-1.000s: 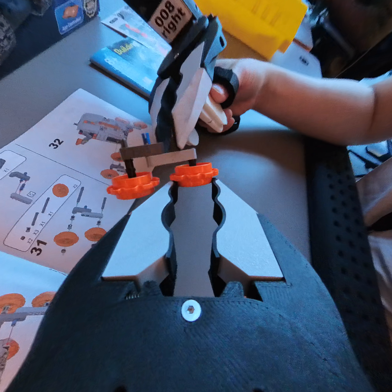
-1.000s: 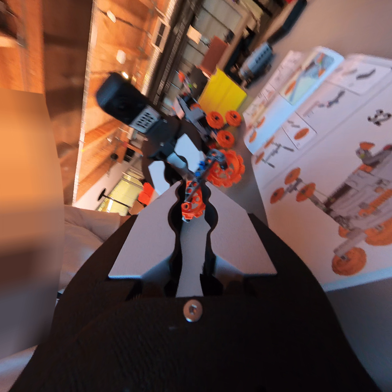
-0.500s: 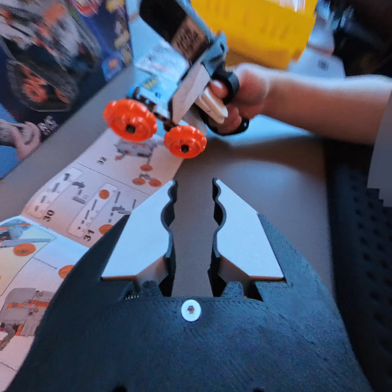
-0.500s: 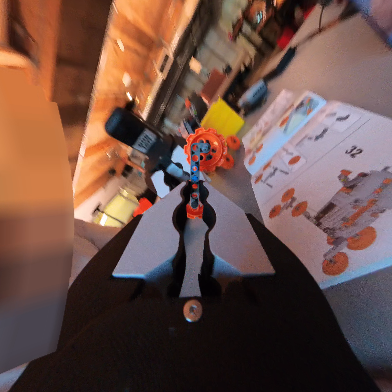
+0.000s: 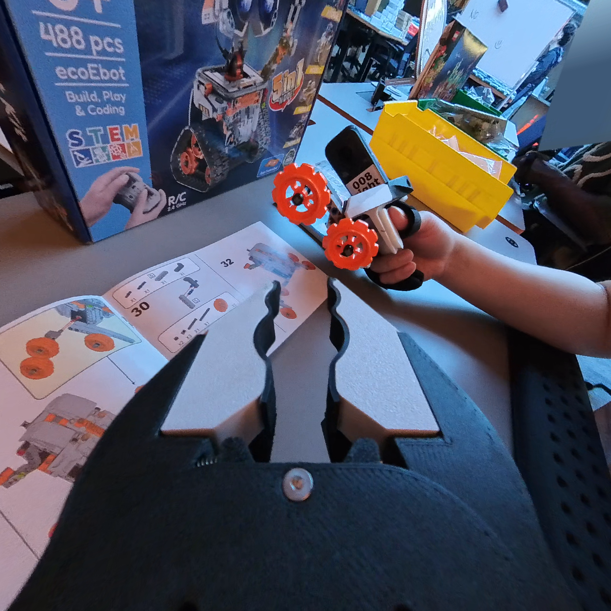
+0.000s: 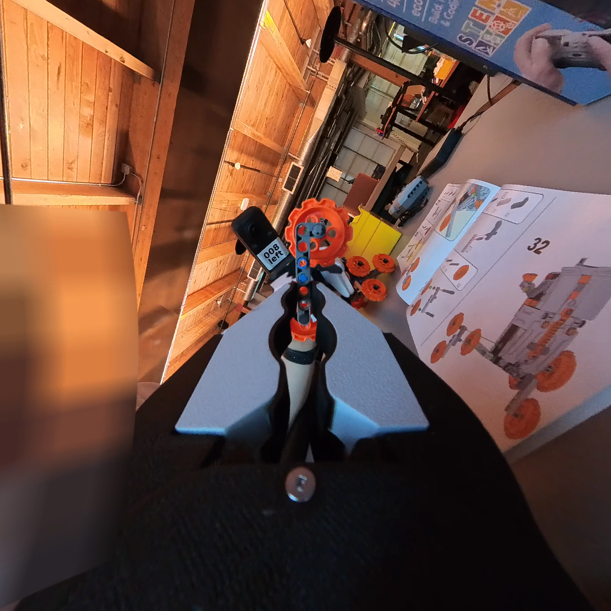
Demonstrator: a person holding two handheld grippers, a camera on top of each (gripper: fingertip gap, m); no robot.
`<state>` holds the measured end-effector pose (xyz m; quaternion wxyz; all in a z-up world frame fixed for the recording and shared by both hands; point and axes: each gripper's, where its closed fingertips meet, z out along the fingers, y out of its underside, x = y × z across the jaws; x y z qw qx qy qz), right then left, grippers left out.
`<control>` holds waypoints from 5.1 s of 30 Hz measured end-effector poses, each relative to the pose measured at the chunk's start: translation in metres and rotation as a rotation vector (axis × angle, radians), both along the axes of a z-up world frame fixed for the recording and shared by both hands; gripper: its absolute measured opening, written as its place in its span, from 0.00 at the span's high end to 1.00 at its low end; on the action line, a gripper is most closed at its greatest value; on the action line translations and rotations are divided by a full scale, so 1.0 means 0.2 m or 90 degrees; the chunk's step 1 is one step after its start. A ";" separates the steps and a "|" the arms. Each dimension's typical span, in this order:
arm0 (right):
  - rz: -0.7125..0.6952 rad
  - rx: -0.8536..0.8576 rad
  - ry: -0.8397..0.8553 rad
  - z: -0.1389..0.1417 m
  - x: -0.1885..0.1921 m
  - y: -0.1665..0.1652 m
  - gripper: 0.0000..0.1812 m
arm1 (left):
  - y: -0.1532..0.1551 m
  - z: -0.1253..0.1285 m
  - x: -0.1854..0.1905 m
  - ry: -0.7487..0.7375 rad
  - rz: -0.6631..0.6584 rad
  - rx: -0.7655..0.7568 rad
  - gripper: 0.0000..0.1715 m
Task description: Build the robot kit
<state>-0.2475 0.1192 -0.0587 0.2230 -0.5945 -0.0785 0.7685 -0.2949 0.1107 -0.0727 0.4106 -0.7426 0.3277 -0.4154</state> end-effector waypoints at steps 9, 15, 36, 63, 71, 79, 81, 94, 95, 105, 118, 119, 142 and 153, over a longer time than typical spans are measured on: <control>-0.010 0.002 -0.035 -0.03 -0.01 0.00 0.97 | 0.01 -0.06 -0.01 0.040 0.007 -0.014 0.85; -0.034 0.043 -0.118 -0.09 -0.02 0.02 0.97 | 0.03 -0.06 -0.03 0.017 0.016 -0.036 0.86; -0.034 0.063 -0.148 -0.12 -0.05 0.00 0.97 | 0.03 -0.13 -0.03 0.066 0.020 -0.047 0.86; -0.050 0.067 -0.096 -0.06 0.00 0.03 0.97 | 0.07 -0.14 -0.08 0.081 0.056 -0.046 0.88; -0.051 0.073 -0.104 -0.06 0.00 0.03 0.97 | 0.07 -0.15 -0.08 0.082 0.056 -0.049 0.89; -0.046 0.096 -0.127 -0.07 -0.02 0.01 0.97 | 0.06 -0.16 -0.08 0.089 0.052 -0.052 0.88; -0.050 0.107 -0.132 -0.07 -0.02 0.01 0.97 | 0.06 -0.16 -0.08 0.092 0.053 -0.051 0.89; -0.075 0.141 -0.167 -0.08 -0.03 0.02 0.97 | 0.06 -0.18 -0.07 0.103 0.051 -0.054 0.89; -0.075 0.141 -0.167 -0.08 -0.03 0.02 0.97 | 0.06 -0.18 -0.07 0.102 0.050 -0.055 0.89; -0.055 0.103 -0.096 -0.03 -0.01 0.01 0.97 | 0.06 -0.18 -0.08 0.104 0.054 -0.052 0.89; -0.044 0.049 -0.008 0.03 0.04 0.03 0.97 | 0.08 -0.19 -0.10 0.114 0.071 -0.050 0.89; -0.043 0.048 -0.006 0.03 0.04 0.03 0.97 | 0.08 -0.19 -0.10 0.114 0.071 -0.051 0.89; -0.020 0.033 0.029 0.05 0.04 0.01 0.97 | 0.09 -0.19 -0.11 0.123 0.080 -0.050 0.90; -0.008 0.028 0.032 0.05 0.03 0.00 0.97 | 0.09 -0.19 -0.12 0.125 0.081 -0.050 0.90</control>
